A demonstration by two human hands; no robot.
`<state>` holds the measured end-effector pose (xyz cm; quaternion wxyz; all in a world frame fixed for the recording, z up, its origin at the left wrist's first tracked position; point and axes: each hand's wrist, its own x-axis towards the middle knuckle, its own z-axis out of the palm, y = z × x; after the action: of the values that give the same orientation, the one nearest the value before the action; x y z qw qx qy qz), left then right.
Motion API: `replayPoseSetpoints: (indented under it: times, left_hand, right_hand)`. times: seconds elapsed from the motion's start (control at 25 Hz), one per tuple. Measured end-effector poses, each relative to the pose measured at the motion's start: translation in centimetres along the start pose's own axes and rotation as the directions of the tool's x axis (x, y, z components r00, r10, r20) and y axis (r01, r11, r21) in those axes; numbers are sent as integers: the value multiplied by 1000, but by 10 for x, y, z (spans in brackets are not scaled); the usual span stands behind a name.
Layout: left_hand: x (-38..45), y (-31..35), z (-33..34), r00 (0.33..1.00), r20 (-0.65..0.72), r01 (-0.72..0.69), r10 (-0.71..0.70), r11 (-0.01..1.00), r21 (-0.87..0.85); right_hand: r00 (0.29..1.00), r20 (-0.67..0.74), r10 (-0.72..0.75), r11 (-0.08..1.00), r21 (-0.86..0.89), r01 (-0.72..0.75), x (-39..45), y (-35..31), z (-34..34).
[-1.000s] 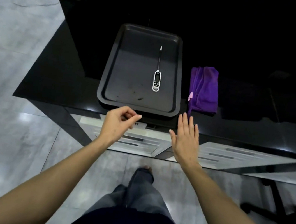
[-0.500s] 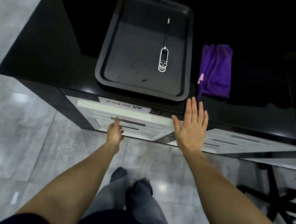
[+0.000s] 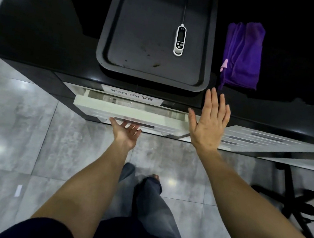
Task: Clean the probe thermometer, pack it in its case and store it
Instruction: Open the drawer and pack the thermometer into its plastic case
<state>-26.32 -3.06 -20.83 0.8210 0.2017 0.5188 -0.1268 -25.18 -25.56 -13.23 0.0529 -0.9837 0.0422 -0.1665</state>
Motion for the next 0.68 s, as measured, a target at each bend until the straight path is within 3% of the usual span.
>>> replayPoseSetpoints:
  times: [0.32, 0.4, 0.44, 0.48, 0.52, 0.56, 0.6, 0.64, 0.68]
  left_hand:
    - [-49, -22, -94, 992, -127, 26, -26, 1000, -4]
    - [-51, -25, -93, 969, -225, -79, 97, 993, 86]
    - [-53, -24, -90, 919, -309, -197, 243, 965, 174]
    - [-55, -19, -87, 805, -402, -346, 437, 895, 281]
    - [-56, -9, -87, 630, -446, -481, 635, 771, 417]
    - [-59, 3, -87, 444, -401, -580, 801, 598, 553]
    - [-60, 16, -89, 307, -268, -632, 913, 407, 659]
    - [-58, 28, -88, 256, -87, -672, 963, 242, 700]
    - [-54, 38, -84, 267, 136, -682, 954, 87, 726]
  right_hand:
    - [1000, 23, 12, 999, 51, -13, -11, -12, -4]
    - [1000, 30, 4, 999, 46, -5, -8, -10, -4]
    - [999, 36, 11, 999, 43, -13, -6, -7, -3]
    - [999, 35, 13, 999, 37, -15, -5, -7, -2]
    - [1000, 28, 12, 999, 36, -13, -5, -7, -2]
    - [1000, 20, 6, 999, 39, -7, -5, -8, -2]
    - [1000, 18, 7, 999, 43, -8, -7, -7, -1]
    - [1000, 12, 9, 999, 44, -9, -7, -7, 0]
    - [1000, 4, 10, 999, 44, -10, -5, -7, 1]
